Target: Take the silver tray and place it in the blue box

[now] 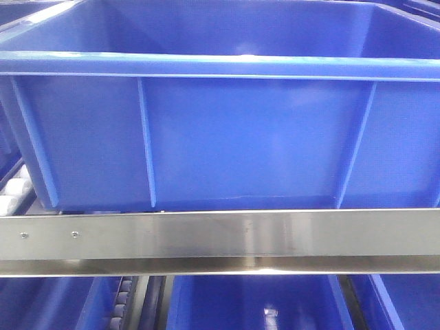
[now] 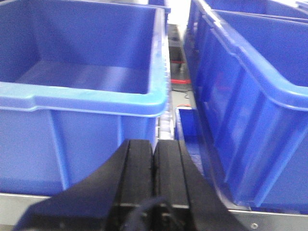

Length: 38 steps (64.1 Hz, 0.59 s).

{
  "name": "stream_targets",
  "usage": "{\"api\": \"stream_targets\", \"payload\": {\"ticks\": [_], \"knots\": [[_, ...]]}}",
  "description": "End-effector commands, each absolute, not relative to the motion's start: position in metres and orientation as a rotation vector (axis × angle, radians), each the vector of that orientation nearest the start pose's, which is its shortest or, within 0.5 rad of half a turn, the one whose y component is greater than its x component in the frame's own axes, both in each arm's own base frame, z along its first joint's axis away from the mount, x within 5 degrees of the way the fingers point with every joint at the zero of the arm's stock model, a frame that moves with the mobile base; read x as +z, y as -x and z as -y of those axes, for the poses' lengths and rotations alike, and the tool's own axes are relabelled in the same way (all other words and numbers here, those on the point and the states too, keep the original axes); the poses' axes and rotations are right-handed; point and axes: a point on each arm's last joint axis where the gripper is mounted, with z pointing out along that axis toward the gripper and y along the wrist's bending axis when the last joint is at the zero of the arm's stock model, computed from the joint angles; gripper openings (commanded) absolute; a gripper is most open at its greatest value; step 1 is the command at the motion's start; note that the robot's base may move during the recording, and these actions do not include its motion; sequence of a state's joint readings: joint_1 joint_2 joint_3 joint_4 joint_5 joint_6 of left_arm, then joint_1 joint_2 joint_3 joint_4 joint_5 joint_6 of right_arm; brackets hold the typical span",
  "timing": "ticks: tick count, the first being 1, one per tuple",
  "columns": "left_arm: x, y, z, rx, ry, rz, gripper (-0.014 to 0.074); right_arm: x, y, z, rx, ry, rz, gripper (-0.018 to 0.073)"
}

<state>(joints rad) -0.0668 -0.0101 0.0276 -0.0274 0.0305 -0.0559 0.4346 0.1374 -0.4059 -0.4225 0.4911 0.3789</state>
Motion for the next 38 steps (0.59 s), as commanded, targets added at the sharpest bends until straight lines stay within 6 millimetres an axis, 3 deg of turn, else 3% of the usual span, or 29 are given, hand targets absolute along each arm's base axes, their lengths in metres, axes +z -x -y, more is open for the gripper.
{"api": "stream_targets", "payload": {"ticks": [1, 38], "knots": [[0.2095, -0.0548, 0.0034, -0.123, 0.018, -1.441, -0.0104, 0.3141, -0.0448, -0.0034, 0.166, 0.242, -1.552, 0.0049], [0.2095, -0.0548, 0.0034, -0.123, 0.018, -1.441, -0.0104, 0.3141, -0.0444, -0.003, 0.163, 0.234, -1.551, 0.0049]]}}
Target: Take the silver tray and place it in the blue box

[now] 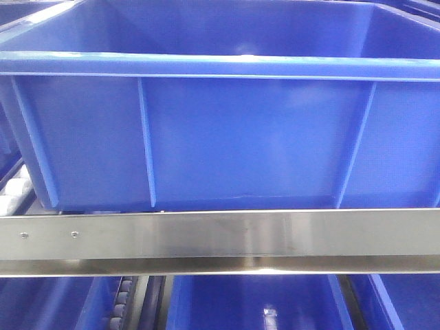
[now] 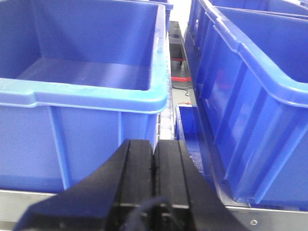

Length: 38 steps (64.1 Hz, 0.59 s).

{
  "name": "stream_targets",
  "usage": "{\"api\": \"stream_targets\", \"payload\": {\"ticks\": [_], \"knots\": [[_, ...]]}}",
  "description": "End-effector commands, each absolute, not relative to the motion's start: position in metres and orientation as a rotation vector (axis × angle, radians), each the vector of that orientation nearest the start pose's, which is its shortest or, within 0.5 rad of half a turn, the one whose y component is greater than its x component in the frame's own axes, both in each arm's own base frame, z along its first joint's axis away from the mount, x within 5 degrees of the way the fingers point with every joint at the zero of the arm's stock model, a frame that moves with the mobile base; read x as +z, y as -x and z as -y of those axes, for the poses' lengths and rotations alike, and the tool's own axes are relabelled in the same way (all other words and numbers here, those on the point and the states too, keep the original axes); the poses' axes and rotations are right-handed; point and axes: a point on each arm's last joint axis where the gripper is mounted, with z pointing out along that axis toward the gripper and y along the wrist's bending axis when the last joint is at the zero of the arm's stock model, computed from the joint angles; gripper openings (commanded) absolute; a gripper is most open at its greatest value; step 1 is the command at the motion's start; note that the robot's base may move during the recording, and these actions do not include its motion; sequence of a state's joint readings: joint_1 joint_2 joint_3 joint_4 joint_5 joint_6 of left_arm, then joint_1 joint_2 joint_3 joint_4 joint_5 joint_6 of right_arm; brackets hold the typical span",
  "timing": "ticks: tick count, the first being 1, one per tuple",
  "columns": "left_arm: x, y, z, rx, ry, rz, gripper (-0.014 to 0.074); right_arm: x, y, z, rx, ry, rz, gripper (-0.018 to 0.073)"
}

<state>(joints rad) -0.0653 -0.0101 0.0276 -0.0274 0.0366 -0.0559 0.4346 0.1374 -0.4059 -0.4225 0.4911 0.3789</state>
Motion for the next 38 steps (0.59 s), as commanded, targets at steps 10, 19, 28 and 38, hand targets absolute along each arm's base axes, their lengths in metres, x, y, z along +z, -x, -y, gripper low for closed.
{"api": "stream_targets", "payload": {"ticks": [10, 19, 28, 38], "knots": [[0.209, -0.055, 0.003, -0.123, 0.018, -1.441, -0.0104, 0.3, -0.048, -0.003, 0.113, 0.158, -1.609, 0.0049], [0.209, -0.055, 0.003, -0.123, 0.018, -1.441, -0.0104, 0.273, -0.052, -0.004, 0.023, 0.135, -1.611, 0.0049], [0.209, -0.055, 0.003, -0.123, 0.018, -1.441, -0.0104, 0.24, -0.054, 0.0, -0.023, 0.003, -1.51, 0.0049], [0.209, -0.055, 0.003, -0.123, 0.018, -1.441, -0.0104, 0.21, -0.055, 0.003, -0.061, -0.033, -1.445, 0.0049]]}}
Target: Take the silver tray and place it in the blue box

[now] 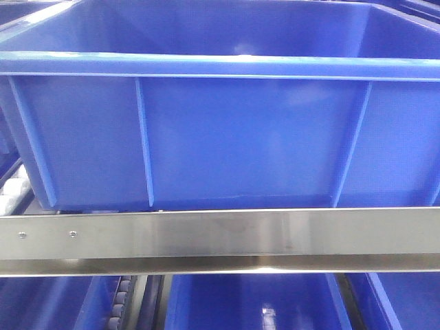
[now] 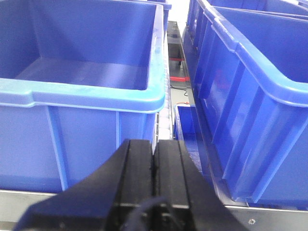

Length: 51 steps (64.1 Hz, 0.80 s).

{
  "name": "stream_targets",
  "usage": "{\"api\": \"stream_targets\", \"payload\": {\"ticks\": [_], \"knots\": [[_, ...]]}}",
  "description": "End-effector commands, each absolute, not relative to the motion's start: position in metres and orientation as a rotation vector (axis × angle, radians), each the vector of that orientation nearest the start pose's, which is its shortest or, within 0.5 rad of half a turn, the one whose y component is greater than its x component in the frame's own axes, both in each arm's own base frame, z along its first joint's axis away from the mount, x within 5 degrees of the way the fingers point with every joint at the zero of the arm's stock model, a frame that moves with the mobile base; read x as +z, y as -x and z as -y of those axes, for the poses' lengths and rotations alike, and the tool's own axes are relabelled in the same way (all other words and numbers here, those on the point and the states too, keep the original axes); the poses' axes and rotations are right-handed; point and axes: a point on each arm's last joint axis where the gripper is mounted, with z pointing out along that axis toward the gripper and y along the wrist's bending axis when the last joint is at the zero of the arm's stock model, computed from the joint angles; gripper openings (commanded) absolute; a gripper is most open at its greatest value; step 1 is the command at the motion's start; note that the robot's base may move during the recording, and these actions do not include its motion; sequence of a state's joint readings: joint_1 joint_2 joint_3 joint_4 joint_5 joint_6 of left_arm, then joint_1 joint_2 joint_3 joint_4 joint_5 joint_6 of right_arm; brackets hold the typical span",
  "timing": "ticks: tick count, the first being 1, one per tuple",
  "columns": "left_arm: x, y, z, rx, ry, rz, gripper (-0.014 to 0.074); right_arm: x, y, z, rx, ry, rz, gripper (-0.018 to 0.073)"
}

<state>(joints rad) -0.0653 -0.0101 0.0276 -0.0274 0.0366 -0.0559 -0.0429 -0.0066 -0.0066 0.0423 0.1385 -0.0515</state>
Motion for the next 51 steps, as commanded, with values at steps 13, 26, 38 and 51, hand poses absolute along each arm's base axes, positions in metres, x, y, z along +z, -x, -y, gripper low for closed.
{"api": "stream_targets", "payload": {"ticks": [13, 26, 38, 51], "knots": [[0.2095, -0.0548, 0.0034, -0.123, 0.018, -1.441, -0.0104, 0.203, -0.0552, 0.0032, -0.059, -0.032, -1.493, 0.0049], [0.2095, -0.0548, 0.0034, -0.123, 0.018, -1.441, -0.0104, 0.2031, -0.0552, 0.0032, -0.058, -0.032, -1.492, 0.0049], [0.2095, -0.0548, 0.0034, -0.123, 0.018, -1.441, -0.0104, 0.2031, -0.0552, 0.0032, -0.058, -0.032, -1.492, 0.0049], [0.2095, -0.0548, 0.0034, -0.123, 0.018, -1.441, -0.0104, 0.2031, -0.0552, 0.0032, -0.058, -0.032, -1.492, 0.0049]]}}
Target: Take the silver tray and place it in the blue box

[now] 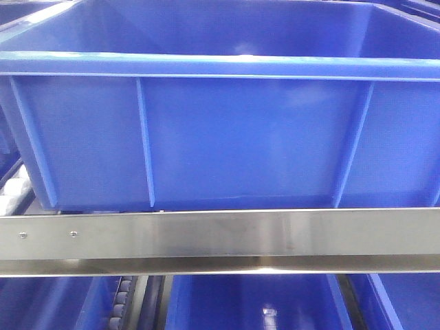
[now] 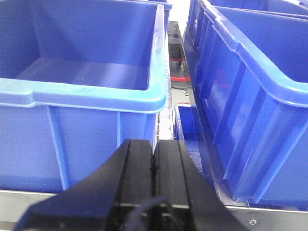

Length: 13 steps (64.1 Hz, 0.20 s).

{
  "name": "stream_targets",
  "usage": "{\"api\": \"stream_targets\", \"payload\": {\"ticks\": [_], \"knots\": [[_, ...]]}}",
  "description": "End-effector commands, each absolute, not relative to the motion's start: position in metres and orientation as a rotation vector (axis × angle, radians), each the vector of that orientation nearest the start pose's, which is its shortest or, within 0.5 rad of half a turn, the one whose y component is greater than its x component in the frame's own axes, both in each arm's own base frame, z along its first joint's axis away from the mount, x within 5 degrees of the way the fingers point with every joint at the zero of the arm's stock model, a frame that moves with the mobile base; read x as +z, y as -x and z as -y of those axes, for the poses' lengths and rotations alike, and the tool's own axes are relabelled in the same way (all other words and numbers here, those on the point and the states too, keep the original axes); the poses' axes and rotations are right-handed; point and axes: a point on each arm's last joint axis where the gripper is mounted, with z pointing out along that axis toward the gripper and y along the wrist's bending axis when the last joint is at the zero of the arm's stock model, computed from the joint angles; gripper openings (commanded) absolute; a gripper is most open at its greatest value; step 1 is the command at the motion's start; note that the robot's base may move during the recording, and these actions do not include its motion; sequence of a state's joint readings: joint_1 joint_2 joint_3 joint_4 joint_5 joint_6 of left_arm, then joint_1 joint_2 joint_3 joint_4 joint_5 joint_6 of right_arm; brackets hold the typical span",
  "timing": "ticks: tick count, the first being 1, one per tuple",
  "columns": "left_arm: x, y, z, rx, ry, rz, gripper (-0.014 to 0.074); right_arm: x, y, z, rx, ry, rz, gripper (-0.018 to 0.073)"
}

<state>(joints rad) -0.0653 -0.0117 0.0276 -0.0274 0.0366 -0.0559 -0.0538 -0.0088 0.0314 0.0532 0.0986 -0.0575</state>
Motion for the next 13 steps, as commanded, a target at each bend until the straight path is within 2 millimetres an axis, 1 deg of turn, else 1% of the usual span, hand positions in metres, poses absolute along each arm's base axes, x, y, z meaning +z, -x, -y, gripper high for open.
{"api": "stream_targets", "payload": {"ticks": [1, 13], "knots": [[0.2095, -0.0548, 0.0034, -0.123, 0.018, -1.441, -0.0104, 0.2031, -0.0552, 0.0032, -0.058, -0.032, -1.492, 0.0049], [0.2095, -0.0548, 0.0034, -0.123, 0.018, -1.441, -0.0104, 0.2031, -0.0552, 0.0032, -0.058, -0.032, -1.492, 0.0049]]}}
